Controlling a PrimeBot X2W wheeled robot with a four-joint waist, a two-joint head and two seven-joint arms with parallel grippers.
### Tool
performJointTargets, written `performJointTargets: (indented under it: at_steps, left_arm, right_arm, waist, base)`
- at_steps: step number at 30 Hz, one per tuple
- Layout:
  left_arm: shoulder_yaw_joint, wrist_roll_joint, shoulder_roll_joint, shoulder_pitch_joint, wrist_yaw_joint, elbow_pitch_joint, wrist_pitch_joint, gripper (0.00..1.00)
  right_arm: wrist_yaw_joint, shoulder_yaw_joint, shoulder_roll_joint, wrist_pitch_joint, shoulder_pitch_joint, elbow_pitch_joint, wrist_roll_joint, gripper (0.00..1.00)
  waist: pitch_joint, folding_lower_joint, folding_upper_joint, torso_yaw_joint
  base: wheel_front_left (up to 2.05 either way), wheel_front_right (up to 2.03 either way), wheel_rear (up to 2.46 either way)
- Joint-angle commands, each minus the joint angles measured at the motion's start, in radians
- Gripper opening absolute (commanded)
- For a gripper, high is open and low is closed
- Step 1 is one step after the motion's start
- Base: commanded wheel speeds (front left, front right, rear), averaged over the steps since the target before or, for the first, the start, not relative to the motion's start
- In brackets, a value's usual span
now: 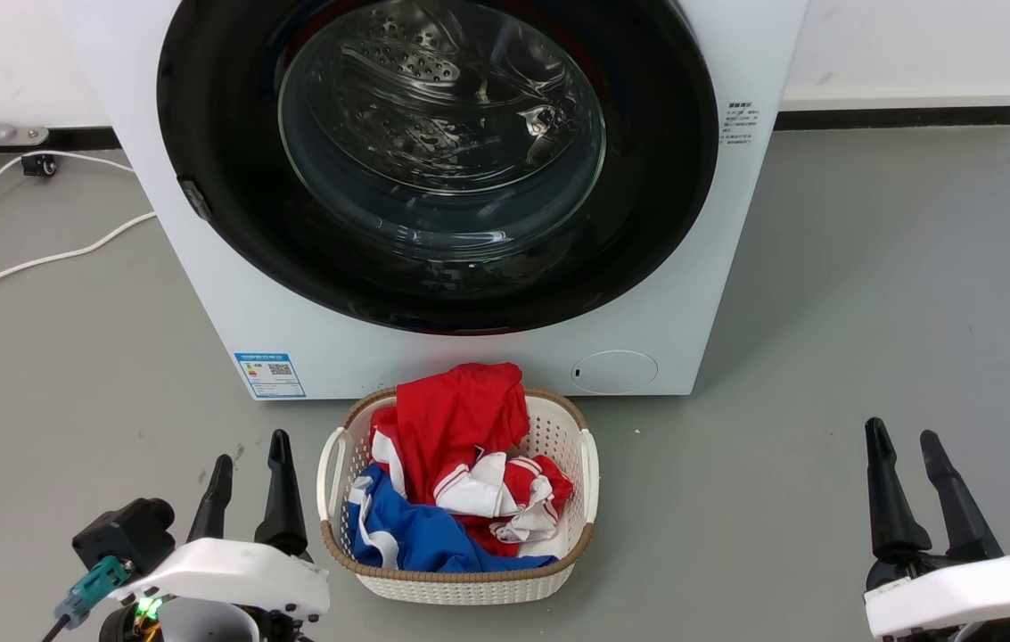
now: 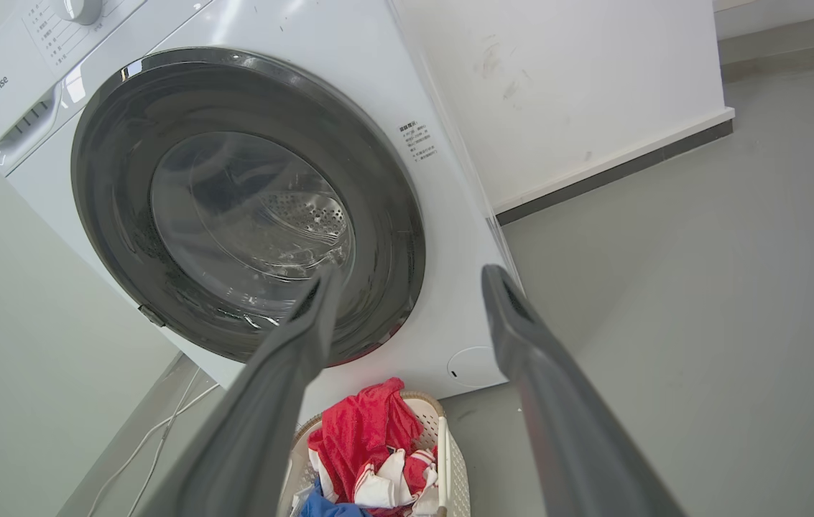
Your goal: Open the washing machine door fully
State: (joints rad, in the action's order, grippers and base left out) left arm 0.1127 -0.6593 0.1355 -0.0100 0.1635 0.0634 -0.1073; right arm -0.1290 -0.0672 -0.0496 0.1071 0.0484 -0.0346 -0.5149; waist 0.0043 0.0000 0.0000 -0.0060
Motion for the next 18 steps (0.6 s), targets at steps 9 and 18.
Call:
performJointTargets:
  at_steps: [9, 18]
  left_arm:
    - [0.030, 0.116, 0.013, 0.007, 0.015, -0.035, -0.034, 1.00]
    - [0.042, 0.205, 0.008, 0.019, 0.007, -0.041, -0.059, 1.00]
  right_arm:
    - [-0.002, -0.004, -0.002, 0.035, 0.016, 0.039, 0.113, 1.00]
    - [-0.002, -0.006, -0.002, 0.057, 0.031, 0.063, 0.190, 1.00]
  waist:
    - [0.001, 0.0000, 0.0000, 0.000]
    - [0.002, 0.0000, 0.0000, 0.002]
  base:
    - [0.00, 0.00, 0.00]
    - [0.00, 0.00, 0.00]
